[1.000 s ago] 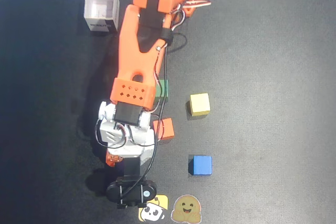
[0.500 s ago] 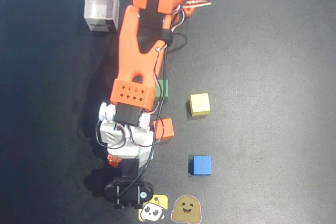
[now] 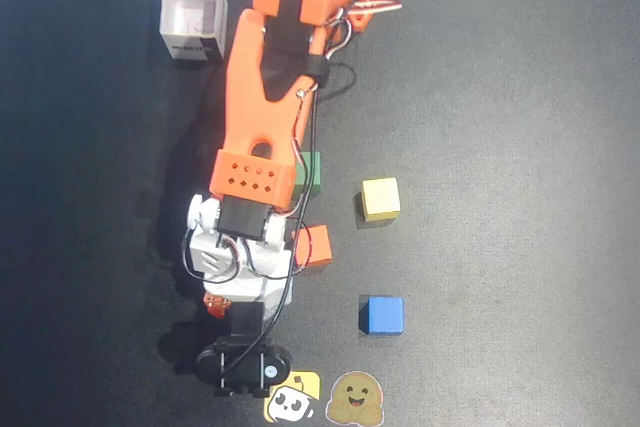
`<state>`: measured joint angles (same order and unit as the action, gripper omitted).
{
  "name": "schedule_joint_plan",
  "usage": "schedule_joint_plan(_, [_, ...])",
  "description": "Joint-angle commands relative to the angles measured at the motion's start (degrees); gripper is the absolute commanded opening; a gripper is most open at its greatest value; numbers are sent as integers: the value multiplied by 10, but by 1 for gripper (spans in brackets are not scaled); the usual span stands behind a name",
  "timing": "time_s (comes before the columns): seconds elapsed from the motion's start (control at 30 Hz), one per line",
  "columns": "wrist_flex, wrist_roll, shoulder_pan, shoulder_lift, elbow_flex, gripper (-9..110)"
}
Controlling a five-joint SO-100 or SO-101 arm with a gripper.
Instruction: Put the purple cube on top of the yellow cube.
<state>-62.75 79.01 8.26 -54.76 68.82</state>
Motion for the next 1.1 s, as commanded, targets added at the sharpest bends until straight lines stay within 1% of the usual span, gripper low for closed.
schedule_joint_plan(0.0, [-33,8,-2,-40,-33,6])
schedule_joint_plan(0.4, [-66,44,-9,-190,45,6])
schedule_joint_plan(0.73, [-31,102,-94,-378,266,6])
schedule_joint_plan(1.07, [27,169,-192,-529,448,6])
